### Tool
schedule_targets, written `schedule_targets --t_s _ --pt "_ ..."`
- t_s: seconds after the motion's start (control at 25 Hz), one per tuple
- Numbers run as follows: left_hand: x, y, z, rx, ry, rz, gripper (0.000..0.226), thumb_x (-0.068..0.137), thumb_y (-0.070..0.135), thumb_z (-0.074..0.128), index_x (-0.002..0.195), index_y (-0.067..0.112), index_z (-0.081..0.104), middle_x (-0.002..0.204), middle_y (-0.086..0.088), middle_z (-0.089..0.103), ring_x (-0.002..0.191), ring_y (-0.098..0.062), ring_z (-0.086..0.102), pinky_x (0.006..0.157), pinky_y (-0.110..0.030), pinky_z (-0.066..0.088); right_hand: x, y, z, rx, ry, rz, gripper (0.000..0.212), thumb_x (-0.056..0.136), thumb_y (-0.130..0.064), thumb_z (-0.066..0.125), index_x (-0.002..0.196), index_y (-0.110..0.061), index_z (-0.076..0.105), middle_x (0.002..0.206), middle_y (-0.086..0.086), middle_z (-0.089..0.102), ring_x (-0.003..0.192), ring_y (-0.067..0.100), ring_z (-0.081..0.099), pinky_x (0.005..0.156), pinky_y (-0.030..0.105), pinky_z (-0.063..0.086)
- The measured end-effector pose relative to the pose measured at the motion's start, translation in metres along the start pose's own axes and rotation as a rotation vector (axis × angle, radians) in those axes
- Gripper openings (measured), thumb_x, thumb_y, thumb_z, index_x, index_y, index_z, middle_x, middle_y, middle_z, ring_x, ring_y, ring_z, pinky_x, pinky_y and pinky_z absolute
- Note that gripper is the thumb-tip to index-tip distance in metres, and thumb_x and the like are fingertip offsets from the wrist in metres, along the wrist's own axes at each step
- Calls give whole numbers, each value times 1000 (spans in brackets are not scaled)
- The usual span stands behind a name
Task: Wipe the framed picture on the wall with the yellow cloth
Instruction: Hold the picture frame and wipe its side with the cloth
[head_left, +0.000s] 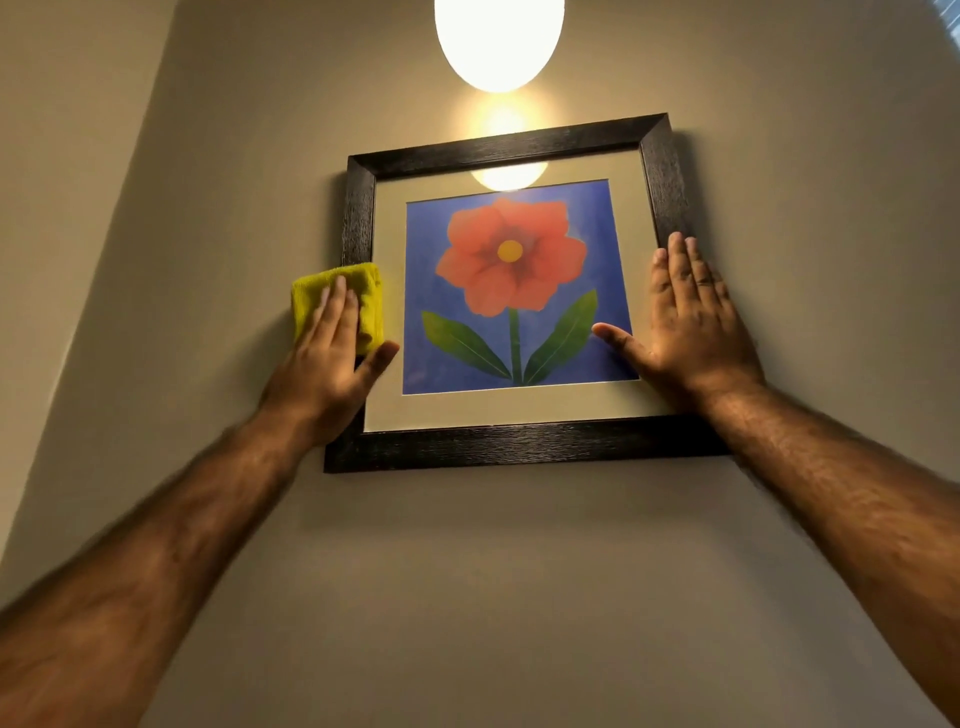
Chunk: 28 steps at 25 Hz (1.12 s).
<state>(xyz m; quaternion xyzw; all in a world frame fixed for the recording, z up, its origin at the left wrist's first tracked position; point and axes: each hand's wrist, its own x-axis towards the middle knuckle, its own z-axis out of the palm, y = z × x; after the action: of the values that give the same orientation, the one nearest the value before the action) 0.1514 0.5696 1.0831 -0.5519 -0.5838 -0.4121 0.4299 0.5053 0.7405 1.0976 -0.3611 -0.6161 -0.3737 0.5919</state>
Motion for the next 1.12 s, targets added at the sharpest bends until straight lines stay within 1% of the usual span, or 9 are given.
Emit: schedule_targets --t_s 0.24,0.52,0.6,0.68,0.72,0.8,0.92,1.0,1.12 --pt "-87 -6 17 31 -67 44 102 82 88 6 162 25 -6 168 16 -20 152 3 -22 124 -31 3 -1 0 1 12 2 -7 116 84 -85 21 160 1 11 171 19 4 159 29 4 129 43 9" --pt "32 8 -19 0 -8 -14 122 73 94 -1 162 11 7 173 -7 -2 160 -21 -1 129 -37 3 -1 1 2 17 10 -12 114 85 -86 19 160 -1 8 171 17 2 160 28 2 129 43 8" --pt "47 17 -36 -60 42 -51 101 89 81 13 158 9 28 169 -13 21 157 -28 21 126 -37 16 0 2 3 12 13 -10 115 85 -87 18 160 -1 8 171 17 2 160 28 2 129 43 7" --pt "58 18 -55 -77 159 -125 66 102 58 36 143 11 56 149 -20 55 135 -37 52 109 -38 41 1 2 4 14 10 -10 116 84 -88 17 160 -1 8 171 16 2 160 28 2 129 43 7" --pt "63 19 -64 -48 209 -132 52 102 49 46 133 12 66 137 -20 65 123 -38 61 101 -39 48 1 2 4 14 12 -11 116 84 -88 16 160 -1 8 171 17 2 160 28 2 129 43 8" --pt "72 18 -76 -26 243 -125 28 96 28 63 119 17 75 123 -12 75 113 -29 68 99 -34 52 1 2 5 15 17 -12 116 84 -88 16 160 -1 8 171 17 2 160 28 2 129 44 8" --pt "82 16 -75 -201 290 -209 18 88 18 75 104 23 79 111 -4 79 100 -17 71 93 -28 55 0 3 5 18 21 -12 116 84 -87 18 160 -1 9 171 17 3 159 28 3 129 44 9" --pt "85 14 -70 -261 364 -244 26 83 20 80 109 21 75 116 -6 76 103 -19 69 89 -29 55 0 3 5 14 19 -13 116 84 -87 19 160 -1 9 171 17 3 160 28 3 129 44 9" --pt "95 -7 -66 -289 353 -427 73 74 35 87 138 16 56 138 -13 61 127 -29 58 103 -39 51 0 3 5 13 28 -9 116 84 -87 20 160 -1 9 171 17 3 160 28 3 129 44 9"
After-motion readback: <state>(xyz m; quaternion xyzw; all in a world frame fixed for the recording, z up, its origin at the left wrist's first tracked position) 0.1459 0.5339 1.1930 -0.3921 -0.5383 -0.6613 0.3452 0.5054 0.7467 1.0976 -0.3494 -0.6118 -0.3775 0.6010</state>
